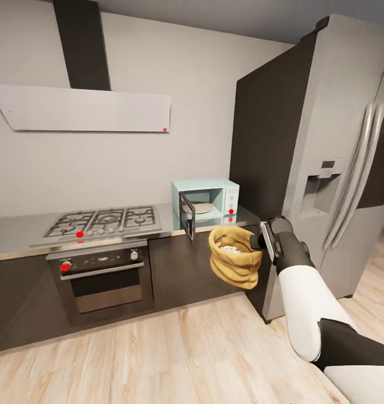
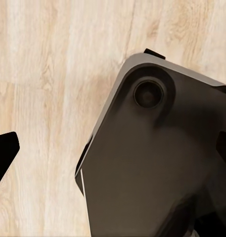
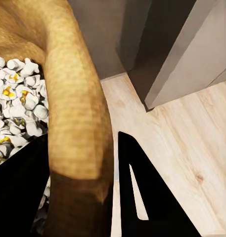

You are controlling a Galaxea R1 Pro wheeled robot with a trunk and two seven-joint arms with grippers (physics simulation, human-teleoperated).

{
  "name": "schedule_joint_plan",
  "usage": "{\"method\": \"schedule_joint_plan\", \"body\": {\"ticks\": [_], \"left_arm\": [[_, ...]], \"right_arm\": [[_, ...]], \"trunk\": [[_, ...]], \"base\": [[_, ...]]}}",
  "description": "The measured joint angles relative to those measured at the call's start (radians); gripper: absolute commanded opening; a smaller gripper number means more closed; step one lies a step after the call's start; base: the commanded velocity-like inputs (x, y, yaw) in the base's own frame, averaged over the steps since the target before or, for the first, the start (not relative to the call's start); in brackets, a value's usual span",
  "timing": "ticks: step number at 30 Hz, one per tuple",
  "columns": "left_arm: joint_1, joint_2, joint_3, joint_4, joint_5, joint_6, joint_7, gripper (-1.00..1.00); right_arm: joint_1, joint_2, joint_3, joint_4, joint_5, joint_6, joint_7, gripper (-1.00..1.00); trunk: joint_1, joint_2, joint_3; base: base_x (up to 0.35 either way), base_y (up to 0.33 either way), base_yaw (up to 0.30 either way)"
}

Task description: In the kitchen, take the popcorn bag from the countertop, put it into the microwave, and heat it until the popcorn is cooked so the cooked popcorn ends up inside the bag.

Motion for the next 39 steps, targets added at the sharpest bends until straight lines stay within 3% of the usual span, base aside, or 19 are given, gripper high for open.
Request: {"method": "schedule_joint_plan", "body": {"ticks": [25,39], "left_arm": [[0.000,0.002,-0.001,0.000,0.000,0.001,-0.003,1.00],[0.000,0.002,0.001,-0.001,0.001,0.000,-0.001,1.00]], "right_arm": [[0.000,0.004,0.005,-0.017,-0.001,0.000,0.006,-1.00],[0.000,0.002,0.004,-0.016,-0.003,0.000,0.006,-1.00]], "trunk": [[0.000,0.000,0.000],[0.000,0.000,-0.009]], "base": [[0.264,-0.163,-0.002],[0.011,-0.006,0.052]]}}
